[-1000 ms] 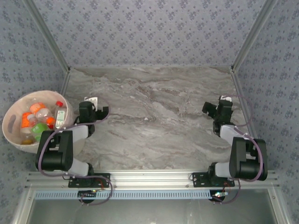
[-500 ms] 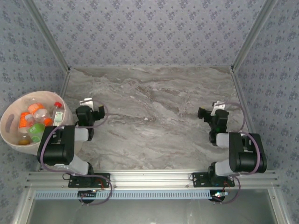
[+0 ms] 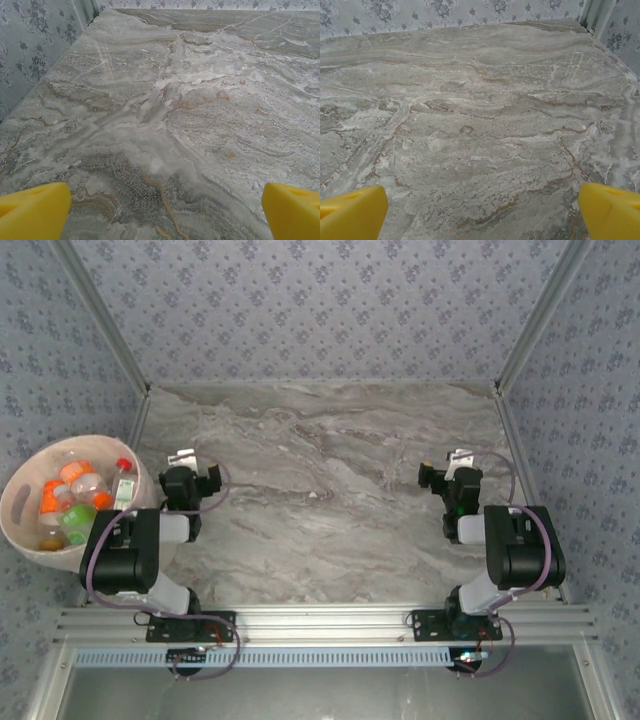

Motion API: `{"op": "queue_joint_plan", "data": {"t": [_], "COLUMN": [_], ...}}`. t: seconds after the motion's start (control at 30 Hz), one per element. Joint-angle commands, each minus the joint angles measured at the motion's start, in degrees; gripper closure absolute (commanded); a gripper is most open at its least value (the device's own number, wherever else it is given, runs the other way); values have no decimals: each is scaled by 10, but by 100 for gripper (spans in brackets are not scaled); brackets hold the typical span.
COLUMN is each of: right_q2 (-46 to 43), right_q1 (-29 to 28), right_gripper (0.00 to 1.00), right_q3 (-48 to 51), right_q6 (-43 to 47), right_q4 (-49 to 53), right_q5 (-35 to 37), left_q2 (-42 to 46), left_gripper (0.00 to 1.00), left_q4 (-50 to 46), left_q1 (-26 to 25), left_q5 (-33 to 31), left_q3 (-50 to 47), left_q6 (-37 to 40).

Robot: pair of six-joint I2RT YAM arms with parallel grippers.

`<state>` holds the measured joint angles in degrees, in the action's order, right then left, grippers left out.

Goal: Put the plastic bottles in the bin

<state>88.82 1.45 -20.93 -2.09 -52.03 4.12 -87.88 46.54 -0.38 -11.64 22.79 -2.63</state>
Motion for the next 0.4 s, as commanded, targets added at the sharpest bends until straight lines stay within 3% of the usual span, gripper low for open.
{"op": "queue_joint_plan", "data": {"t": [0.0, 0.37], "right_q2": [-6, -5], "right_q1": [-2, 0], "right_gripper": [0, 0], "right_q3": [2, -2], "right_q6": [8, 10], "right_q4": [5, 11], "right_q5": [13, -10], "left_q2": [1, 1], "left_gripper": [2, 2], "left_q4": [21, 22], "left_q1": [-1, -1], "left_q5": [-7, -6], "left_q3": [-3, -3], "left_q6": [-7, -6]}}
